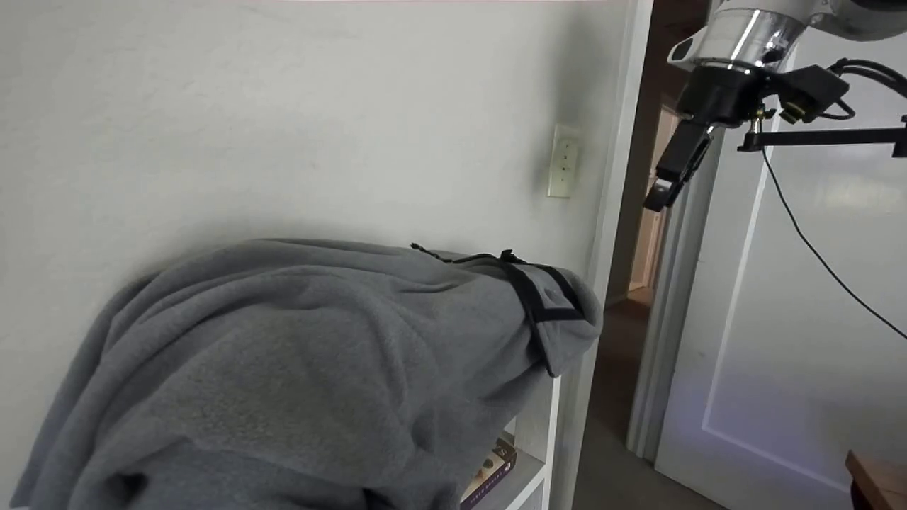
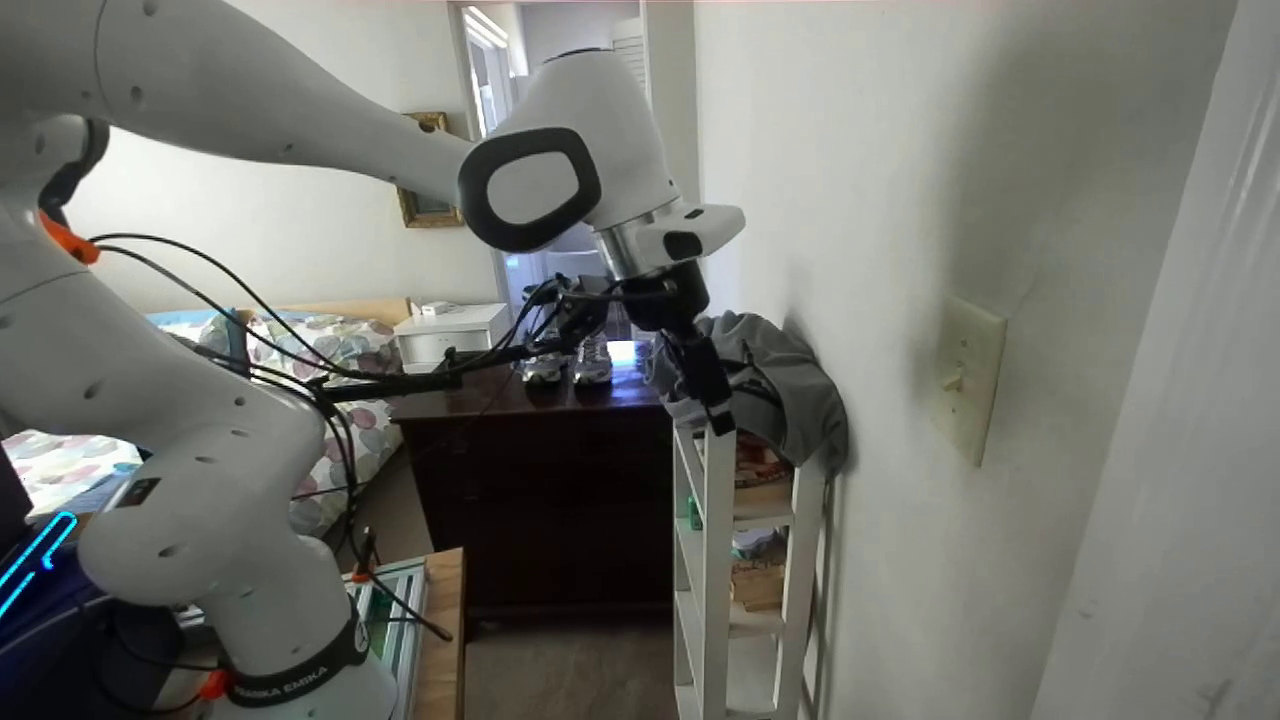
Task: Turn on the light switch.
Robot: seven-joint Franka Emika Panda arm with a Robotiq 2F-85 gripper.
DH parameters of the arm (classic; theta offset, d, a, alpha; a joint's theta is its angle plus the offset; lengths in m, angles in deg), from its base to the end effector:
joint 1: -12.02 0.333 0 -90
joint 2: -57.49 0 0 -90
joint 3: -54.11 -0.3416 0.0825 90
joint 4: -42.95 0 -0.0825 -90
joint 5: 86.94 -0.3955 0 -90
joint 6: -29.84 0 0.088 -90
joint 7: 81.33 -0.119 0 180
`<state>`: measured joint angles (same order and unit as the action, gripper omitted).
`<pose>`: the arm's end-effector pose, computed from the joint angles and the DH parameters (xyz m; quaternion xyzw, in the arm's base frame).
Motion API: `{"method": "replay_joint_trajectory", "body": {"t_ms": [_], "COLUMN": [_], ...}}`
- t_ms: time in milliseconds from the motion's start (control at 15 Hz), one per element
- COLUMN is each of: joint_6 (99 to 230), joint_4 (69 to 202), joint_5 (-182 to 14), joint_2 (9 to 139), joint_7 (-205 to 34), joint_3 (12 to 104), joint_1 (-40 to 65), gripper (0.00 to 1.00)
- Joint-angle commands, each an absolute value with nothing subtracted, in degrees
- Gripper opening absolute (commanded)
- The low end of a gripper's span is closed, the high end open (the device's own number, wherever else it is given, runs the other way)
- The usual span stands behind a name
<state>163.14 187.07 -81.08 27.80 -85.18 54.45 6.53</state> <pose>0.4160 -0.0453 0.4981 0.9841 -0.0546 0.1630 0.0438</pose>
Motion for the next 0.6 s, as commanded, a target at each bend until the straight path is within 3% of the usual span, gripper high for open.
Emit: {"method": "replay_joint_trajectory", "body": {"t_ms": [0,533], "joint_6": [170.7,179.56], "joint_4": [188.63,185.19], "joint_5": [-78.74,-77.55], "joint_2": [26.41,30.58], "joint_7": [-85.45,-86.65], "joint_3": [55.5,55.54], "joint_1": [4.32,-0.09], "gripper": [1.0,1.0]}}
